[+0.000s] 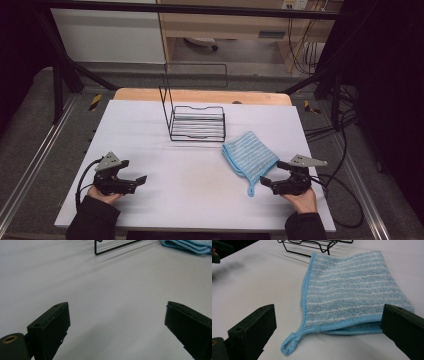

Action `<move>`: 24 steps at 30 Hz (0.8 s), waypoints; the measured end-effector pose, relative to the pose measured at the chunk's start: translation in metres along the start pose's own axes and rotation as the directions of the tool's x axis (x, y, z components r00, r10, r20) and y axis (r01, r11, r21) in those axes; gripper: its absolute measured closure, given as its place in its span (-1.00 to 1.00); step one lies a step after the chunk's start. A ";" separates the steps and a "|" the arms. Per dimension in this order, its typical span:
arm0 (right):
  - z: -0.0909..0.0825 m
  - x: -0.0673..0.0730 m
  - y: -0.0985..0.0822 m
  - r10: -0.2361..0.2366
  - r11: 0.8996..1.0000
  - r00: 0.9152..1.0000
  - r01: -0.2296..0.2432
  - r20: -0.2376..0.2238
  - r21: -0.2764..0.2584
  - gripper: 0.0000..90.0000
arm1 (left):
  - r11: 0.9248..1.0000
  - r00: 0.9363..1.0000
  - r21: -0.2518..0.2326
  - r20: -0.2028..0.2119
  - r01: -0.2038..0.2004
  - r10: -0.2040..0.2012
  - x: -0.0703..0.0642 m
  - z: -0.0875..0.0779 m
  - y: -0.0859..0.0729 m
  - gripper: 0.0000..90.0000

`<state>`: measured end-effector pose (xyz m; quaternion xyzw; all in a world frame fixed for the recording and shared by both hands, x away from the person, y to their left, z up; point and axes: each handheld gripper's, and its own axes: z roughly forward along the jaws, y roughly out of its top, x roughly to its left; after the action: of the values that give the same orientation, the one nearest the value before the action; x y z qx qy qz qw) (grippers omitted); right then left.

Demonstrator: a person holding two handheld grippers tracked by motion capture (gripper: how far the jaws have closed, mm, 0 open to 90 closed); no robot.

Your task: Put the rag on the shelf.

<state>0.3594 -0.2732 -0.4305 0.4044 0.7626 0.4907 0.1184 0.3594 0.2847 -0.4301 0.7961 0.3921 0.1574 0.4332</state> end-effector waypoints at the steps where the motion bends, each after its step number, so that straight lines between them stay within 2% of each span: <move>1: 0.000 0.000 0.000 -0.001 1.000 1.000 0.001 0.001 0.000 -0.97 | 1.000 1.000 0.000 -0.001 0.000 0.000 0.000 0.000 0.000 -0.86; 8: 0.003 0.003 0.001 -0.004 1.000 1.000 0.004 0.006 0.015 -0.97 | 1.000 1.000 -0.003 -0.003 -0.002 0.002 0.001 -0.001 0.000 -0.86; 24: 0.025 0.023 0.011 -0.068 0.994 0.998 0.067 0.011 0.090 -0.92 | 1.000 1.000 0.003 -0.014 0.006 -0.006 0.002 0.000 -0.001 -0.86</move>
<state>0.3645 -0.2376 -0.4281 0.3869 0.7962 0.4489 0.1222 0.3599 0.2865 -0.4311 0.7945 0.3976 0.1610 0.4298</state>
